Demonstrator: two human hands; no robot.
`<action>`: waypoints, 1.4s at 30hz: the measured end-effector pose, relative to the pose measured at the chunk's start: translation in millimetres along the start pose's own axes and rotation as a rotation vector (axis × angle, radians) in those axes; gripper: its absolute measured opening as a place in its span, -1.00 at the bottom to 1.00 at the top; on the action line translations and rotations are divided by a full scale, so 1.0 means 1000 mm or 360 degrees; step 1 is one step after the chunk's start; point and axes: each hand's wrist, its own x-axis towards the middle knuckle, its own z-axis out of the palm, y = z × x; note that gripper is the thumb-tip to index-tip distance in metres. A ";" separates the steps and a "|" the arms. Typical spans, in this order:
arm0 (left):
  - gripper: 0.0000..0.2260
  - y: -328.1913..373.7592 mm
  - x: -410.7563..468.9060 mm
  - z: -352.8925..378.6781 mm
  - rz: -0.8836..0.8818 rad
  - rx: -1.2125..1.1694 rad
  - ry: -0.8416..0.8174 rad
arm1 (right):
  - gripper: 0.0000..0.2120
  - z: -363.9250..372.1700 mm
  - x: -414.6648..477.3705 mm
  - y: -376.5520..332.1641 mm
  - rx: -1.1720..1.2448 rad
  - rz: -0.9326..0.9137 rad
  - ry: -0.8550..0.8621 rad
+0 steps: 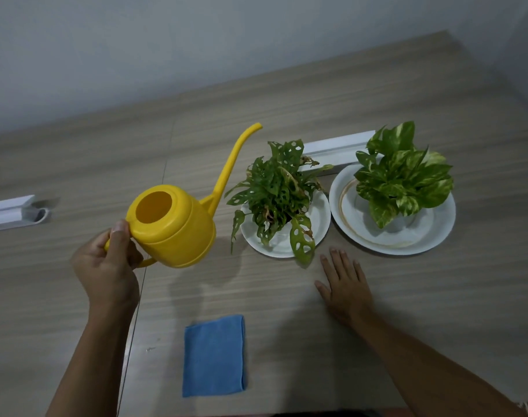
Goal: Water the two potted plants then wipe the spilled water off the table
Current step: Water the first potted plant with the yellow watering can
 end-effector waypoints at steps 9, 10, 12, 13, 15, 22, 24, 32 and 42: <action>-0.59 0.002 0.013 -0.004 0.0080 0.0221 -0.0106 | -0.37 -0.006 0.000 -0.003 0.0033 0.0088 -0.0101; -0.60 0.004 0.014 -0.005 0.0085 0.0252 -0.0109 | -0.37 -0.007 -0.001 -0.003 0.0036 0.0093 -0.0103; -0.62 0.007 0.015 -0.008 0.0089 0.0302 -0.0117 | -0.36 -0.007 -0.001 -0.003 0.0034 0.0091 -0.0079; -0.62 0.009 0.016 -0.010 0.0092 0.0325 -0.0125 | -0.36 -0.006 -0.001 -0.002 0.0034 0.0090 -0.0068; -0.60 0.012 0.019 -0.014 0.0090 0.0342 -0.0143 | -0.36 -0.005 -0.002 -0.002 0.0025 0.0080 -0.0049; -0.55 0.014 0.033 -0.028 0.0103 0.0446 -0.0214 | -0.39 -0.005 -0.004 -0.003 0.0028 0.0048 0.0014; -0.59 0.016 0.037 -0.028 0.0114 0.0516 -0.0220 | -0.39 -0.004 -0.004 -0.003 0.0031 0.0047 0.0019; -0.58 0.016 0.056 -0.033 0.0118 0.0639 -0.0262 | -0.39 0.000 -0.005 -0.002 0.0013 0.0032 0.0065; -0.56 0.020 0.064 -0.032 0.0072 0.0695 -0.0328 | -0.39 0.000 -0.003 -0.003 -0.0019 0.0022 0.0076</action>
